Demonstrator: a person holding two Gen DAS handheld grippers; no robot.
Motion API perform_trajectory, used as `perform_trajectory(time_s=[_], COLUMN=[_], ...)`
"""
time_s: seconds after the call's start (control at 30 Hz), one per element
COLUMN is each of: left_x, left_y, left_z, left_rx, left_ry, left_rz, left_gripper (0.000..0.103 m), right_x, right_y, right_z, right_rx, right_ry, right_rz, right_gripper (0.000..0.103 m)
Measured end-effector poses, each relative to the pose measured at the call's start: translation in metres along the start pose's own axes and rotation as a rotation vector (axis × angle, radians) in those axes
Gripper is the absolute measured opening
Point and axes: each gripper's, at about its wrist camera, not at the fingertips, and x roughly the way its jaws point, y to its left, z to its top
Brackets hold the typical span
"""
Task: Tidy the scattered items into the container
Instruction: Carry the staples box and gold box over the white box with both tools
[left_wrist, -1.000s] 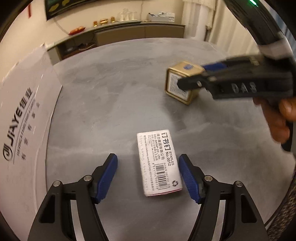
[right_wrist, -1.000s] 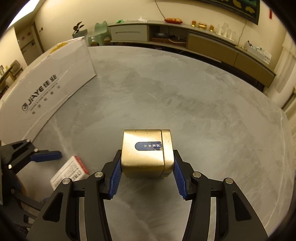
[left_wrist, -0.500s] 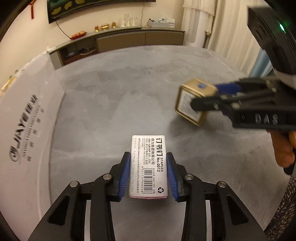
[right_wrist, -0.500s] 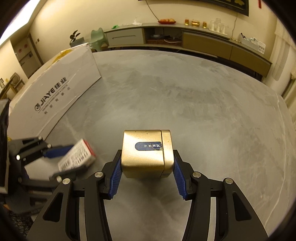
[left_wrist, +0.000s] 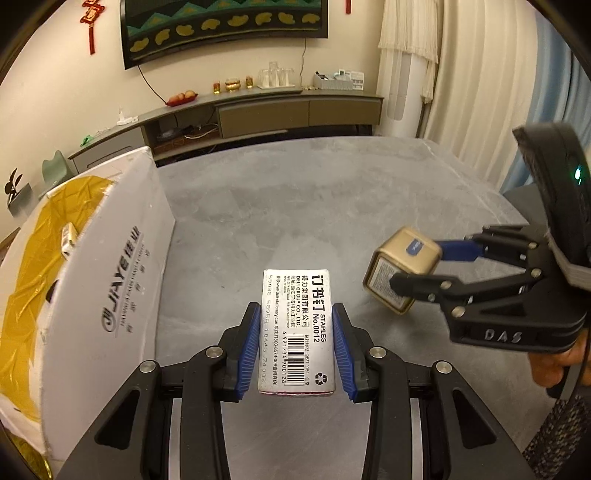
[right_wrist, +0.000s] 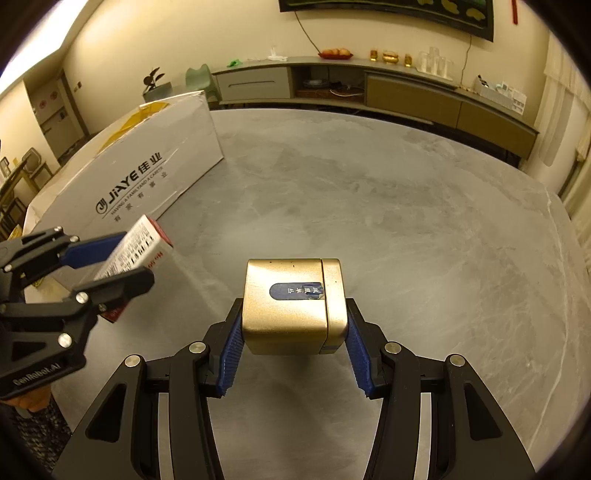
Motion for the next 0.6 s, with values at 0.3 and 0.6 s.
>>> perform_trajectory(time_s=[0.3,0.6], left_x=[-0.023,-0.048], left_y=[0.006,0.019], left_z=[0.004,0.003], left_rx=[-0.023,-0.050], left_ry=[-0.051,-0.096], left_rz=[-0.019,-0.042], left_gripper=[0.039,0.039], right_x=[-0.016,-0.035], right_y=[0.024,0.051], right_z=[-0.017,-0.025], right_rx=[0.028,0.038], right_ry=[-0.044,-0.102], right_rz=[0.001,-0.001], right_gripper=[0.053,0.053])
